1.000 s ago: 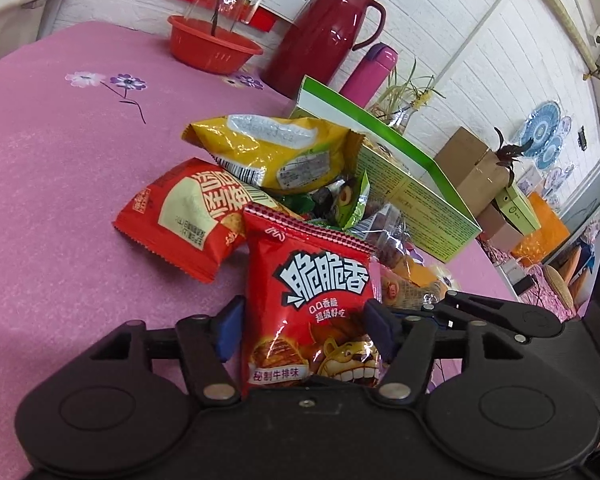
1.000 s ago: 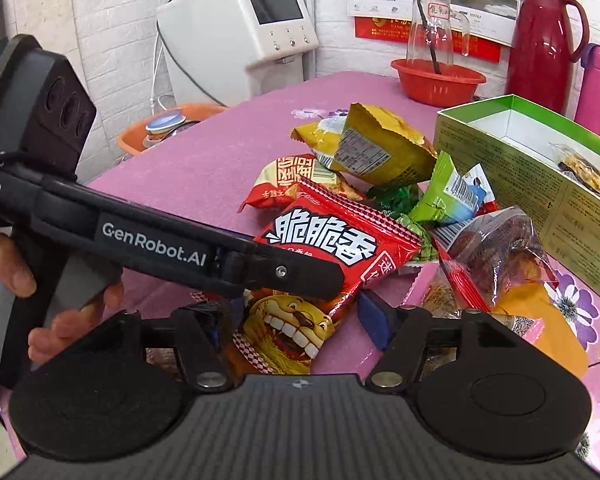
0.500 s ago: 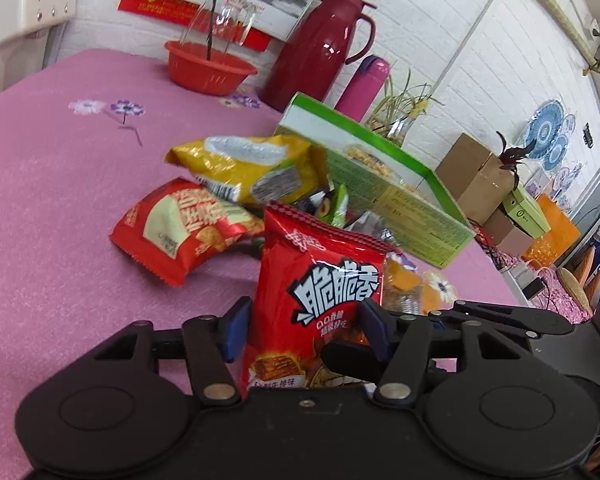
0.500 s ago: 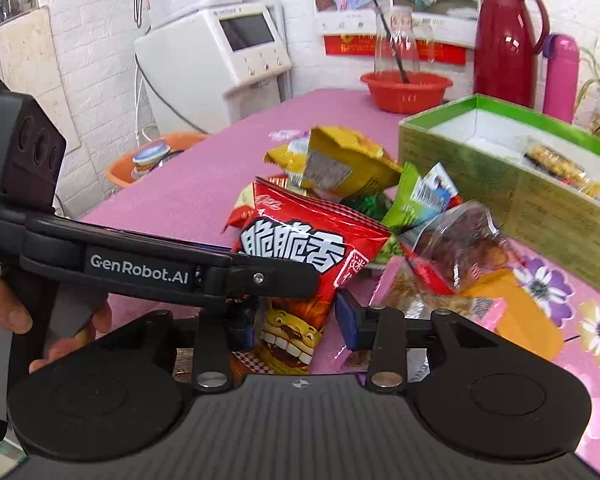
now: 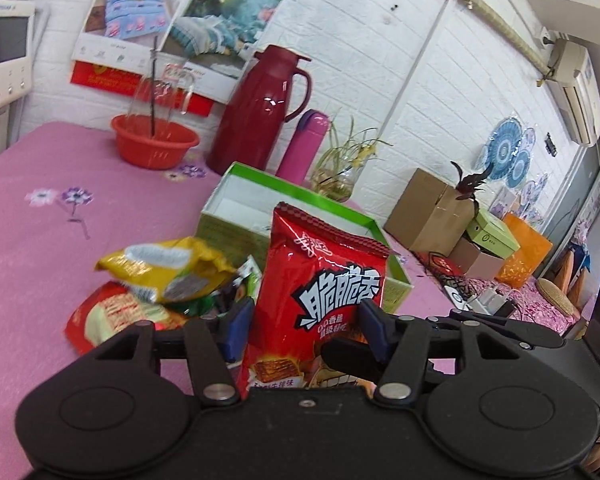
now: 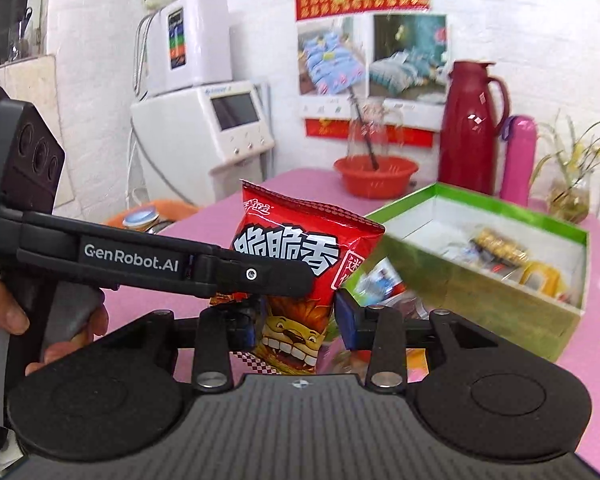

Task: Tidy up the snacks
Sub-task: 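Carry the red bag into the green box and open the left tool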

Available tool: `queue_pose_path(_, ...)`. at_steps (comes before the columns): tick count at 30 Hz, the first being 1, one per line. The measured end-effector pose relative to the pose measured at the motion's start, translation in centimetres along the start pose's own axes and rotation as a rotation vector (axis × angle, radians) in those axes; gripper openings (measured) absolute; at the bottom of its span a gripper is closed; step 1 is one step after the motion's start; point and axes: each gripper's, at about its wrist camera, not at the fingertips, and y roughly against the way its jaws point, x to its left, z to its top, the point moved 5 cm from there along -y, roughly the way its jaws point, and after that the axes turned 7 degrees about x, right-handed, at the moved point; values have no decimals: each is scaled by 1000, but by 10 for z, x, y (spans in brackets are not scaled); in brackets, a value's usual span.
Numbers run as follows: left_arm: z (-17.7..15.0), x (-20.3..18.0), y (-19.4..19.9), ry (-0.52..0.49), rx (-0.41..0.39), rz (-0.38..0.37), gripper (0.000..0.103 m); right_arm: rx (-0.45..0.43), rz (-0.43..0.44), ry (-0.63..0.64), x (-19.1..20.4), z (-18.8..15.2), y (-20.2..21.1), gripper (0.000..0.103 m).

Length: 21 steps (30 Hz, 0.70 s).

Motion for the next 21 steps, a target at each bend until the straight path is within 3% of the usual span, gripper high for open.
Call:
queue_pose_path(11,39,-37,-55,-40,31,-70,56,-58,-102,-71,-59,15,9,65)
queue_pose_path(21,72,-45,-109,-36,64,-131,56,-83,-165,-117,-109,29,-6,65)
